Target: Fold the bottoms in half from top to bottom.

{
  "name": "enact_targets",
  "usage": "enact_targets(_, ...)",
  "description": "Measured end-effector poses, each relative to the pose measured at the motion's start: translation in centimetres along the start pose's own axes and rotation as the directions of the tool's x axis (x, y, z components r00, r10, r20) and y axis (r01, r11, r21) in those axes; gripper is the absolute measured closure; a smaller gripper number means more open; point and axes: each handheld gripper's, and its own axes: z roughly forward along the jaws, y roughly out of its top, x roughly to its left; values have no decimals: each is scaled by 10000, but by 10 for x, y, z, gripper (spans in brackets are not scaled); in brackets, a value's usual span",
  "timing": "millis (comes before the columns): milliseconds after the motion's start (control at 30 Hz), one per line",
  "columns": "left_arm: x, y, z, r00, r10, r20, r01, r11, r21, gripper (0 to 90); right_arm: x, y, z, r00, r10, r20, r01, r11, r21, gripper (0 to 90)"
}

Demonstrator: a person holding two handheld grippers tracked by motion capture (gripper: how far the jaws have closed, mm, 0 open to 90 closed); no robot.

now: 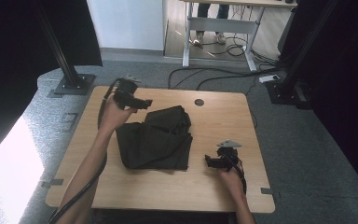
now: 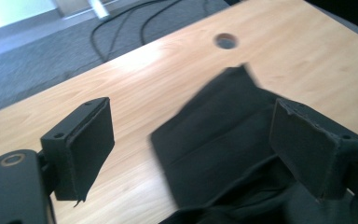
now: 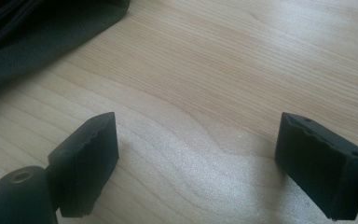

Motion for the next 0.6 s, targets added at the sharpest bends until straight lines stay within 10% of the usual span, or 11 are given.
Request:
enact_targets(367, 86, -72, 5, 9799, -1223, -1574, 1327, 9895, 576, 0, 0, 0, 0, 10000, 6, -7, -6, 10000, 15, 132)
enact_targets(600, 113, -116, 26, 9624, -1857, -1983, 2082, 9731, 991, 0, 0, 0, 0, 10000, 6, -4, -6, 10000, 14, 130)
